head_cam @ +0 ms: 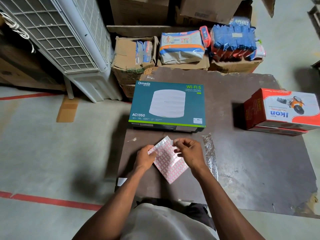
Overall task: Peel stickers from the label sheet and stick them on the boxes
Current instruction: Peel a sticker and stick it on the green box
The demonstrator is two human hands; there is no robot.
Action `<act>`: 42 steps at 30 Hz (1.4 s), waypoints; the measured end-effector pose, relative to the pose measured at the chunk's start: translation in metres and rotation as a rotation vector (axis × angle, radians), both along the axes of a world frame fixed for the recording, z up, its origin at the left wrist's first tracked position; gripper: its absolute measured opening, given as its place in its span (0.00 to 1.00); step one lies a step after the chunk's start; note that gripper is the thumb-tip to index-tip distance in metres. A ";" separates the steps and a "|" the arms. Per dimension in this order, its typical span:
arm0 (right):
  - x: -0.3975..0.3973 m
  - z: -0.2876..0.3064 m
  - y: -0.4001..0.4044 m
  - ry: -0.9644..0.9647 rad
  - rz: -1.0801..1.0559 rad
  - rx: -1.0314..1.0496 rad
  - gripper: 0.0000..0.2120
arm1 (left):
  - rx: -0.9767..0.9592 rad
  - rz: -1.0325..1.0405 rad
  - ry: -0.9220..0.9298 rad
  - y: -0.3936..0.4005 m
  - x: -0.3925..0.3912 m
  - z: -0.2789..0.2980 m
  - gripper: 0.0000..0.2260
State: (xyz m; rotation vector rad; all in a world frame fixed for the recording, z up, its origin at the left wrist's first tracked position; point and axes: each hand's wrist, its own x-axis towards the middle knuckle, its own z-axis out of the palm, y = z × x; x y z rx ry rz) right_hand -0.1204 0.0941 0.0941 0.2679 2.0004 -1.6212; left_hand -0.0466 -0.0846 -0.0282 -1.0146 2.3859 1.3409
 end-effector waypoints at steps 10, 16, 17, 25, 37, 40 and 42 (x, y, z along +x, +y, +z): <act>-0.024 -0.010 0.010 0.027 -0.104 0.020 0.08 | -0.352 -0.002 0.466 -0.006 -0.037 0.057 0.11; -0.066 -0.011 0.024 0.125 -0.220 -0.060 0.05 | -0.477 0.008 0.532 -0.046 -0.086 0.090 0.13; -0.075 -0.015 0.026 0.125 -0.233 -0.060 0.03 | -0.497 0.007 0.443 -0.053 -0.095 0.090 0.17; -0.108 -0.029 0.034 -0.065 -0.225 -0.122 0.04 | -0.345 0.035 -0.098 -0.081 -0.124 0.084 0.49; -0.112 -0.024 0.023 -0.068 -0.339 -0.232 0.10 | -0.199 0.119 0.077 -0.075 -0.121 0.084 0.48; -0.117 -0.013 0.024 0.015 -0.372 -0.295 0.11 | -0.181 0.122 0.139 -0.074 -0.118 0.090 0.46; -0.123 -0.001 0.026 0.054 -0.367 -0.331 0.10 | -0.153 0.149 0.196 -0.069 -0.114 0.095 0.46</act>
